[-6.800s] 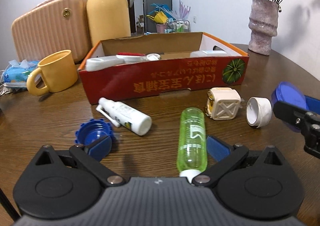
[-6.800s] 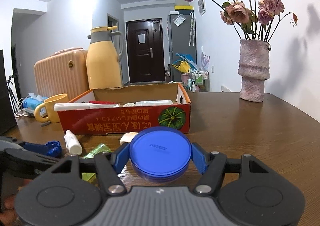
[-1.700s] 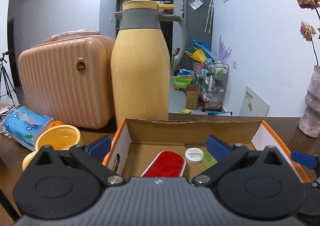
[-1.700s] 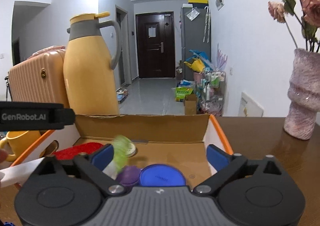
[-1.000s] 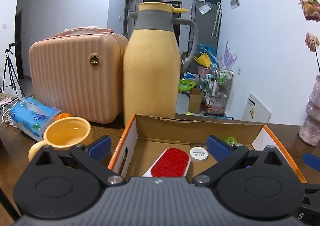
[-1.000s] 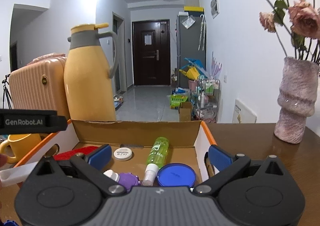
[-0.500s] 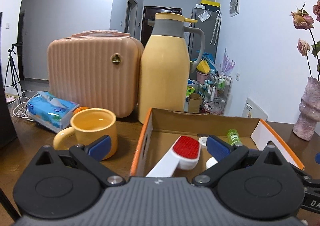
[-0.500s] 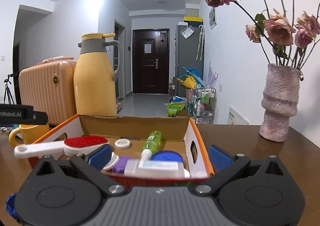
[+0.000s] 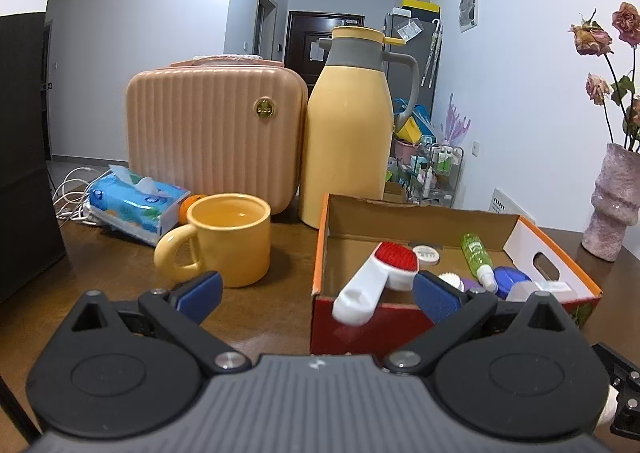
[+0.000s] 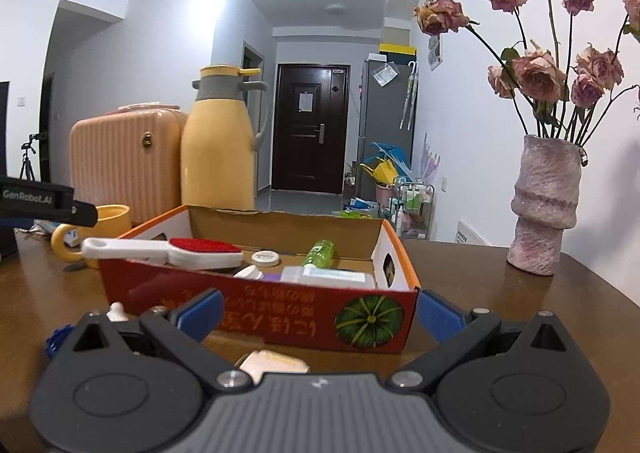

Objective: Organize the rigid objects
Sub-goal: 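Withdraw both grippers from the box back toward the items on the table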

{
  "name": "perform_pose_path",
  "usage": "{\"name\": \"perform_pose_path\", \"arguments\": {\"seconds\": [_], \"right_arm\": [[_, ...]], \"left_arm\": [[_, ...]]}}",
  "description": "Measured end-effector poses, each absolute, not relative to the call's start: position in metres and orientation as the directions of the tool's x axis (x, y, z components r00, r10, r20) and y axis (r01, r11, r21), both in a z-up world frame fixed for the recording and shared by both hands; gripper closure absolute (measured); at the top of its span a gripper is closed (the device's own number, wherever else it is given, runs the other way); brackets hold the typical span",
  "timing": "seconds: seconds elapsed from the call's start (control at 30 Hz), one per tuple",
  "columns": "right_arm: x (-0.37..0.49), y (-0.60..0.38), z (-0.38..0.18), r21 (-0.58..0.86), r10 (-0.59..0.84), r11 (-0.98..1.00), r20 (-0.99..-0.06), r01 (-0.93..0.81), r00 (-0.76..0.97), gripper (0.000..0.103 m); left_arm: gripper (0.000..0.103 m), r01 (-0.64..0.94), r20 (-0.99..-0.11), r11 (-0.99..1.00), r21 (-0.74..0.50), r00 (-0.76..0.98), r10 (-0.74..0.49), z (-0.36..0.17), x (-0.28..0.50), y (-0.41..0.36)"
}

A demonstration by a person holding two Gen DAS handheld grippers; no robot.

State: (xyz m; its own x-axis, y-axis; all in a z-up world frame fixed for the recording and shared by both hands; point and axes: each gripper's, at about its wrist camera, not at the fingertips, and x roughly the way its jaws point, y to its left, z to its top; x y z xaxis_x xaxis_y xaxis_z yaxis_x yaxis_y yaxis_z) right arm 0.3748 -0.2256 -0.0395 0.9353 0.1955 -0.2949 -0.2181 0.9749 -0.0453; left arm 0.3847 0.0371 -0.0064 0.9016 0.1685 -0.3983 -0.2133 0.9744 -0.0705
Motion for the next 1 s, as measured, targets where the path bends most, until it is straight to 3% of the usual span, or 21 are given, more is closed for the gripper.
{"name": "perform_pose_path", "arguments": {"seconds": [1.0], "right_arm": [[0.313,-0.231,-0.054,-0.011,0.157,0.986,-0.314,-0.169,0.936,0.000]], "left_arm": [[0.000,-0.157,-0.442,0.987,-0.040,0.889,0.123,-0.023,0.324,0.045]]}}
